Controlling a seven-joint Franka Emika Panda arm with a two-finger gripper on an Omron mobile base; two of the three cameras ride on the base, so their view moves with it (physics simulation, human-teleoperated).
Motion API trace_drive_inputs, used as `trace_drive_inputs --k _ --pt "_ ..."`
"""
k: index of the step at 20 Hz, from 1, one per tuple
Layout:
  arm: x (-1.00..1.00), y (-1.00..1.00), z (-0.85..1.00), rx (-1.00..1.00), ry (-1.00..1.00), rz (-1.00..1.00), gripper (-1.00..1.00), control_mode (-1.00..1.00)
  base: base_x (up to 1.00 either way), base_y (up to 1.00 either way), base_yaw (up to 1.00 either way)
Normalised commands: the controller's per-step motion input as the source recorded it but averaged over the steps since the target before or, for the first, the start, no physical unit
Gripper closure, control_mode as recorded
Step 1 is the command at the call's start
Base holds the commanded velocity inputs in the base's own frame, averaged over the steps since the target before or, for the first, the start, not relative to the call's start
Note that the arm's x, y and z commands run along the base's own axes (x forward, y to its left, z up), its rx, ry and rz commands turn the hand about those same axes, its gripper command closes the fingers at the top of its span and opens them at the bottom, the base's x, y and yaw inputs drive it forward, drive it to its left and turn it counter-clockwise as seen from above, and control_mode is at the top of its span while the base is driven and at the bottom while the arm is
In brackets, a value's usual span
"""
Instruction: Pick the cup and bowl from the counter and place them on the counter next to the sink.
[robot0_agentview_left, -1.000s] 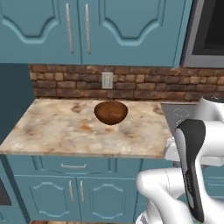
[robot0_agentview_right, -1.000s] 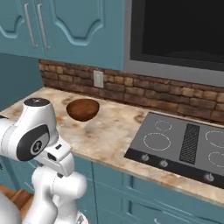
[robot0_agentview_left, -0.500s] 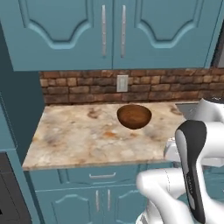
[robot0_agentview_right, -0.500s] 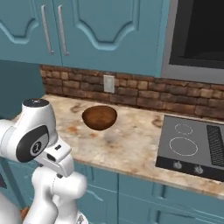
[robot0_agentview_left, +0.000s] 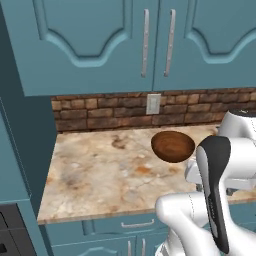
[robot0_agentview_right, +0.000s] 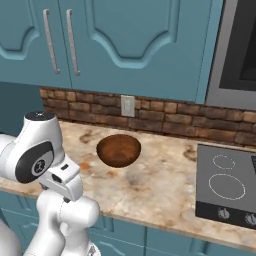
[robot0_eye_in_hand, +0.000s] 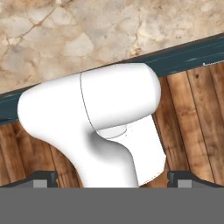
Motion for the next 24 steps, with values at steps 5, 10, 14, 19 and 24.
trace_drive_inputs --k 5,10,14,19,24 --pt "0.0 0.0 0.0 0.0 0.0 0.0 -1.0 1.0 0.27 0.0 0.0" --pt "0.0 0.0 0.0 0.0 0.0 0.0 -1.0 1.0 0.0 0.0 0.0" --pt "0.0 0.0 0.0 0.0 0.0 0.0 -1.0 1.0 0.0 0.0 0.0" --pt "0.0 0.0 0.0 0.0 0.0 0.0 -1.0 -1.0 0.0 0.0 0.0" --pt "0.0 0.0 0.0 0.0 0.0 0.0 -1.0 -1.0 0.0 0.0 0.0"
